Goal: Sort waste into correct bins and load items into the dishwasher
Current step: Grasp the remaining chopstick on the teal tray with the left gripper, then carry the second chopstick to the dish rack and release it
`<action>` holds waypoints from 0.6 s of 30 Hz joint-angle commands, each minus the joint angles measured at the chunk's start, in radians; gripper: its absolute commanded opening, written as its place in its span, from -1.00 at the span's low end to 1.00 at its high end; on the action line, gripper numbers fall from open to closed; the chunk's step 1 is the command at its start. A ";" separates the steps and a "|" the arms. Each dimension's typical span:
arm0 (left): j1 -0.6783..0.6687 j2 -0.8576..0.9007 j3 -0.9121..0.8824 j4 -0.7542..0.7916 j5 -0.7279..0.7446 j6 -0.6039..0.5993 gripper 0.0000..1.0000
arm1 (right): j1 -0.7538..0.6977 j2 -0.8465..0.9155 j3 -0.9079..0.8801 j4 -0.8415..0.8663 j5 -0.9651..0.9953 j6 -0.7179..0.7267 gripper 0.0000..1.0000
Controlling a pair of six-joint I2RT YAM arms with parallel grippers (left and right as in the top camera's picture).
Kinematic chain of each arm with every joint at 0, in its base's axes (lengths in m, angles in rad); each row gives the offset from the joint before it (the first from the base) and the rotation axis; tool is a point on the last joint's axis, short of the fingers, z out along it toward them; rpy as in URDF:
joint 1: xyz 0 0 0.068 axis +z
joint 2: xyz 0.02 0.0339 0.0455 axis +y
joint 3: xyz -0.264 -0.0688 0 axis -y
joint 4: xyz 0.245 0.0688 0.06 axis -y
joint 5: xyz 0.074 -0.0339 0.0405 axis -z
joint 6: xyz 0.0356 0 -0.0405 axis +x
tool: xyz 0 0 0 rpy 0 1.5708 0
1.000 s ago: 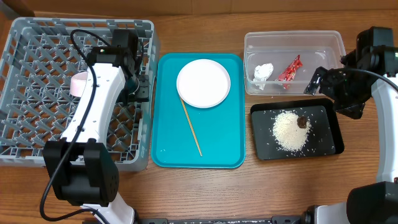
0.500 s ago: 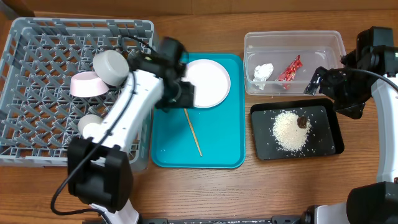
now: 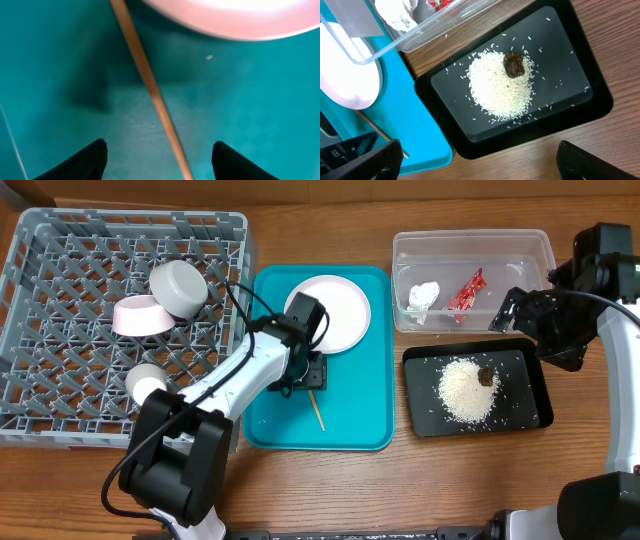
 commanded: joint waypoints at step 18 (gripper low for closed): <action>0.000 0.059 -0.058 -0.010 -0.076 -0.021 -0.82 | -0.002 -0.016 0.002 0.002 0.003 -0.003 1.00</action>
